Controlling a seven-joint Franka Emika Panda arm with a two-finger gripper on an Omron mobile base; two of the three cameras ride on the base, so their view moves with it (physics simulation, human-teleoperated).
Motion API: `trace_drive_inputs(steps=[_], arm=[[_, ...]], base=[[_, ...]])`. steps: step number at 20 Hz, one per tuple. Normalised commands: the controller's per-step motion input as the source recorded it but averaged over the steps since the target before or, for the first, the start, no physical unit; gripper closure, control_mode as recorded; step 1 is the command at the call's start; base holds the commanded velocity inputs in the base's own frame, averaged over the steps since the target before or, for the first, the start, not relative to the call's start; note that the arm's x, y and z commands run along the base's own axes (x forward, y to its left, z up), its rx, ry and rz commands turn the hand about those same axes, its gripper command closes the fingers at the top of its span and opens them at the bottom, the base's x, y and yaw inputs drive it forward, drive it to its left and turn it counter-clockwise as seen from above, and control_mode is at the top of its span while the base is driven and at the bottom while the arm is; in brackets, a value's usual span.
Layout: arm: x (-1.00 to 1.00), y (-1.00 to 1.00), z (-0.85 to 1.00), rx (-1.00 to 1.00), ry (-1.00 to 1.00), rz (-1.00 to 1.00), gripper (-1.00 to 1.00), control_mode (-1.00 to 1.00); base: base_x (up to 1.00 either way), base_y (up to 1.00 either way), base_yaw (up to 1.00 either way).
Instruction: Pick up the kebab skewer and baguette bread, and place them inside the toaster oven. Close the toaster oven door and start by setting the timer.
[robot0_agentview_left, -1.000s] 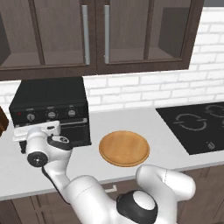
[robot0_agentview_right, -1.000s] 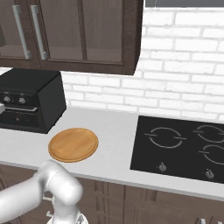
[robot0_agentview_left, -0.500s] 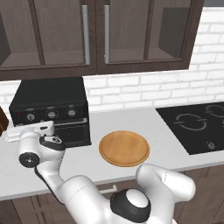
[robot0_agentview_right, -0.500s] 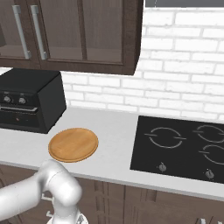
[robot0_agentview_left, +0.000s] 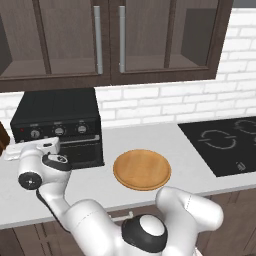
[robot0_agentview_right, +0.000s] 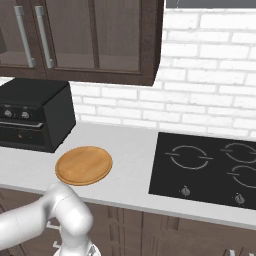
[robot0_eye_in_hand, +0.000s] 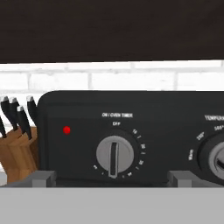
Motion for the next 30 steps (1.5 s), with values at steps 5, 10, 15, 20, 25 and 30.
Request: trace_drive_inputs(steps=[5,10,15,20,25,30], arm=[[0.17,0.00,0.06,0.00,0.00,0.00,-1.00,-1.00],[0.07,0.00,0.01,0.00,0.00,0.00,-1.00,-1.00],[0.10,0.00,0.00,0.00,0.00,0.00,-1.00,-1.00],[0.13,0.00,0.00,0.00,0.00,0.00,-1.00,-1.00],[0.12,0.01,0.00,0.00,0.00,0.00,-1.00,-1.00],[0.06,0.02,0.00,0.00,0.00,0.00,-1.00,-1.00]], base=[[0.00,0.00,0.00],[0.00,0.00,0.00],[0.00,0.00,0.00],[0.00,0.00,0.00],[0.00,0.00,0.00],[0.00,0.00,0.00]])
